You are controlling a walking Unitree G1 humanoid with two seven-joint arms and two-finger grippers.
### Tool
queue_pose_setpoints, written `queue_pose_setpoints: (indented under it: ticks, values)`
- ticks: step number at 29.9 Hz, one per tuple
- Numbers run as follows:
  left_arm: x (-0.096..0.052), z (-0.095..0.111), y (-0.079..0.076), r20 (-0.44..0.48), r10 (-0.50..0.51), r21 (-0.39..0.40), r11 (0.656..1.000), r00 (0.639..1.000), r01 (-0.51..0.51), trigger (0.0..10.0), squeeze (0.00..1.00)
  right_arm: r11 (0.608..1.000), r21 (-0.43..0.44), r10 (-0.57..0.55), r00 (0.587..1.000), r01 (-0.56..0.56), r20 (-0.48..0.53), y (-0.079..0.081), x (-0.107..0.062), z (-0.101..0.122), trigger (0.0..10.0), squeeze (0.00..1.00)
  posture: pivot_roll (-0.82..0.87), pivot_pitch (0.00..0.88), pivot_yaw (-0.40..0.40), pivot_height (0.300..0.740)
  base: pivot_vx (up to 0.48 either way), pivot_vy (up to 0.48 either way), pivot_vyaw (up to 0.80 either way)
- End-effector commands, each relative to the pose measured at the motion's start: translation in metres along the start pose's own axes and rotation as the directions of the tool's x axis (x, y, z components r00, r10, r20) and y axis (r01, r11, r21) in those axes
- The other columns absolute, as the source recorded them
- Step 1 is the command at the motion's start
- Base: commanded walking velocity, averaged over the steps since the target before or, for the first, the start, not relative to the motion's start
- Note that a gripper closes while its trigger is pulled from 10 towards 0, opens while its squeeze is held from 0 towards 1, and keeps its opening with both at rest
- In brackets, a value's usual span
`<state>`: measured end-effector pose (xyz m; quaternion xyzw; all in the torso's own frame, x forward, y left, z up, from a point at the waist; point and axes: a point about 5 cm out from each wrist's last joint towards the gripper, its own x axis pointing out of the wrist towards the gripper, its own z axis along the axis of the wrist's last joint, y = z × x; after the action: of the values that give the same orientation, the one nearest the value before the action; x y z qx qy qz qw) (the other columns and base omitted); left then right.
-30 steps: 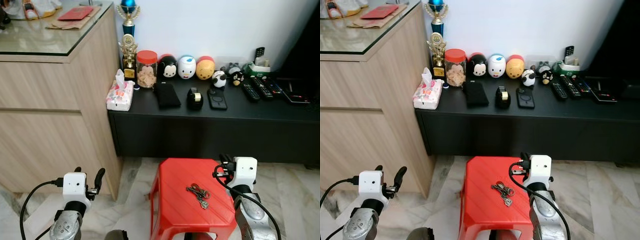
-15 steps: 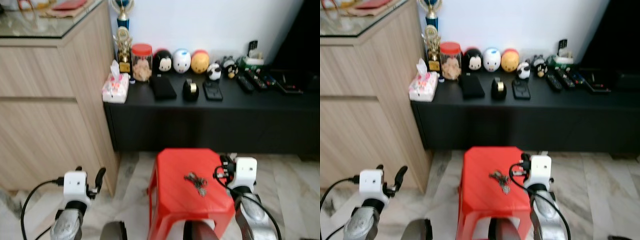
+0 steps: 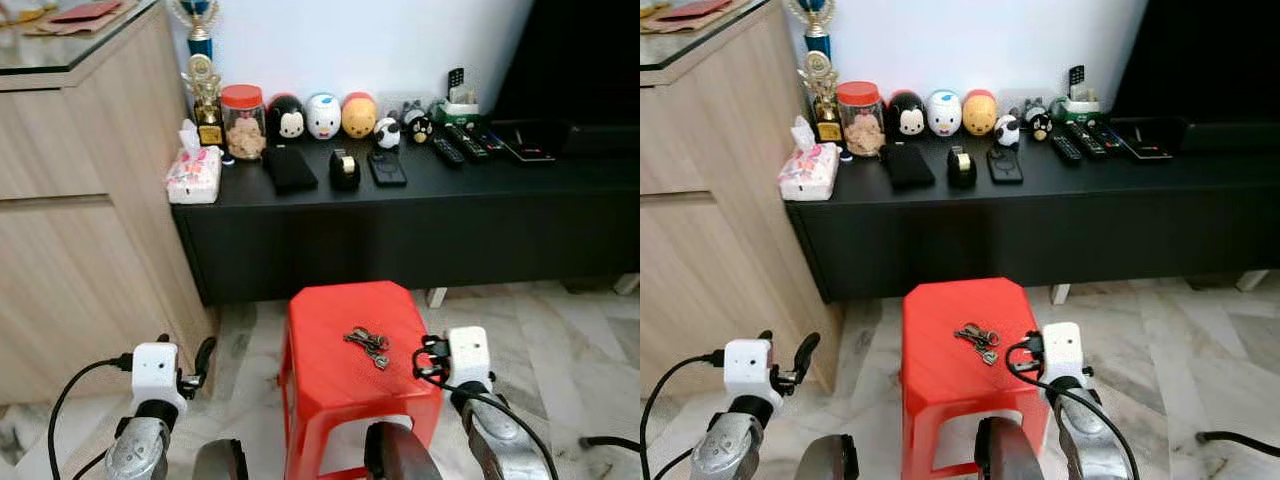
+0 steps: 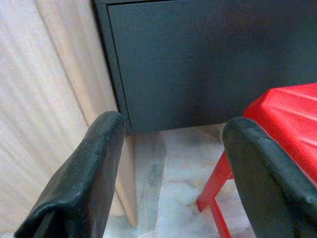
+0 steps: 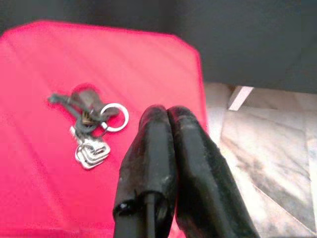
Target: Hang keys on a hook
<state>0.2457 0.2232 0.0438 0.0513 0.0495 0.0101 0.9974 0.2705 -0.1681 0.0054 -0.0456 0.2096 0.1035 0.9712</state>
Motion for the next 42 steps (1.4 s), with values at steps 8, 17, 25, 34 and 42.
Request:
queue_pose_setpoints:
  ticks: [8, 17, 25, 34, 42]
  values:
    - [0.006, 0.001, -0.002, -0.016, -0.017, 0.012, 1.0, 1.0, 0.017, 10.0, 0.0, 0.997, -0.03, 0.069, 0.995, -0.072, -0.069, 0.009, 0.013, -0.004, 10.0, 0.0, 0.03, 0.0, -0.051, 0.57, 0.0, 0.0, 0.0]
    - [0.008, 0.004, -0.004, -0.001, -0.022, 0.01, 1.0, 1.0, 0.022, 10.0, 0.0, 0.997, -0.034, 0.068, 0.997, -0.067, 0.024, 0.01, 0.019, 0.012, 10.0, 0.0, 0.03, 0.0, -0.05, 0.57, 0.06, 0.0, 0.27]
    - [0.009, 0.004, -0.005, -0.003, -0.026, 0.013, 1.0, 1.0, 0.026, 10.0, 0.0, 0.998, -0.009, 0.065, 0.997, -0.065, 0.036, 0.008, 0.018, 0.012, 10.0, 0.0, 0.03, 0.0, -0.051, 0.57, 0.295, 0.0, 0.0]
    - [0.008, 0.004, -0.003, 0.001, -0.019, 0.015, 1.0, 1.0, 0.019, 10.0, 0.0, 0.998, -0.006, 0.062, 0.997, -0.062, 0.036, 0.008, 0.019, 0.012, 10.0, 0.0, 0.03, 0.0, -0.055, 0.57, 0.163, 0.0, 0.0]
    - [0.008, 0.004, -0.002, 0.0, -0.022, 0.018, 1.0, 1.0, 0.022, 10.0, 0.0, 1.0, -0.005, 0.026, 1.0, -0.026, 0.01, 0.004, 0.02, 0.009, 10.0, 0.0, 0.03, 0.0, -0.052, 0.57, 0.0, 0.0, 0.0]
